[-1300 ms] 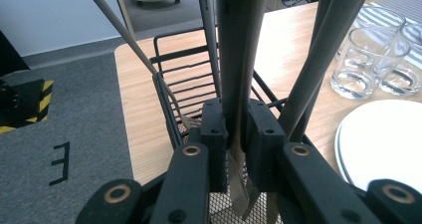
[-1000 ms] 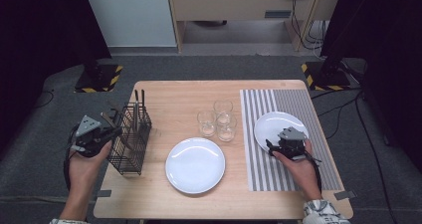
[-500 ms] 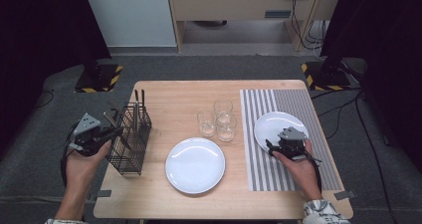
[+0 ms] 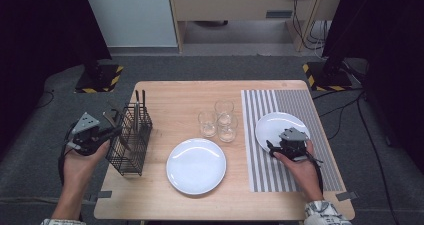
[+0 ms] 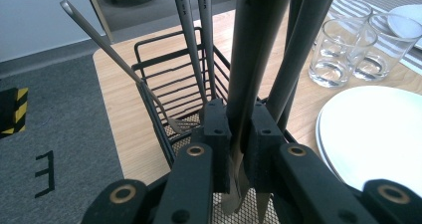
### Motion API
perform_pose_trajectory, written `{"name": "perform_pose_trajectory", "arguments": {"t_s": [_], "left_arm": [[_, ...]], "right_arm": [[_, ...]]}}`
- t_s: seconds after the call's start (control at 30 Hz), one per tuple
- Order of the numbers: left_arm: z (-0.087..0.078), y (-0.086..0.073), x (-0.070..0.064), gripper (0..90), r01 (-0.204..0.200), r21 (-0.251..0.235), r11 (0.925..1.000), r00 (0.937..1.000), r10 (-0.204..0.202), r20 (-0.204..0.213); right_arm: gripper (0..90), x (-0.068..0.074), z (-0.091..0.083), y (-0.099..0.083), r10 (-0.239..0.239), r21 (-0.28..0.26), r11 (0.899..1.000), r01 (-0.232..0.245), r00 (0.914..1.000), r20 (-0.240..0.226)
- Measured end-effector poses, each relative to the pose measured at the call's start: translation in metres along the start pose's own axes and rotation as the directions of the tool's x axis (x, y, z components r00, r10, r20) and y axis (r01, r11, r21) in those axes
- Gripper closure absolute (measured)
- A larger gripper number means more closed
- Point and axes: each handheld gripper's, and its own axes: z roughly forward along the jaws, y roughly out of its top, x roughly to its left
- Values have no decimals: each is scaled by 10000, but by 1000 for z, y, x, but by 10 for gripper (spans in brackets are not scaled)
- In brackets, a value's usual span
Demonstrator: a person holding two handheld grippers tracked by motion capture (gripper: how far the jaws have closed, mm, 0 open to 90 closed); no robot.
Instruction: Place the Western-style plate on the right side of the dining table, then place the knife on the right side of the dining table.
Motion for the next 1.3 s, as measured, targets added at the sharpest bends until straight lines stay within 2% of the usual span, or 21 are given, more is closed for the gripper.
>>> {"name": "perform_pose_trajectory", "arguments": {"t_s": [0.3, 0.47, 0.57, 0.67, 0.93, 1.03, 1.23, 1.3], "left_arm": [[-1, 3, 0, 816, -149, 70, 9999, 9998, 150, -105], [-4, 6, -2, 816, -198, -51, 9998, 9998, 198, -41], [-7, 8, -3, 816, -277, -87, 9996, 9996, 277, -5], [-9, 11, -3, 817, -341, -122, 9993, 9994, 341, 21], [-12, 15, -3, 816, -486, -166, 9987, 9987, 489, 153], [-13, 17, -3, 817, -560, -152, 9983, 9981, 563, 250], [-17, 22, -5, 816, -979, -120, 9951, 9936, 984, 551], [-18, 24, -5, 817, -1162, 37, 9932, 9911, 1157, 653]], "right_arm": [[139, 0, 0, 0, -47, -8, 10000, 47, 9999, -161], [137, 1, -1, 1, -139, -101, 9999, 137, 9997, -177], [151, 0, -1, 1, -169, -100, 9998, 167, 9997, -155], [216, 0, 0, 1, -226, -18, 9997, 225, 9995, -218], [244, -1, -1, 1, -220, 2, 9998, 220, 9993, -317], [255, 0, -1, 1, -291, 35, 9996, 293, 9984, -482], [260, 1, -1, 2, -501, 1, 9987, 502, 9975, -495], [260, 2, 0, 2, -566, 31, 9984, 568, 9971, -502]]}}
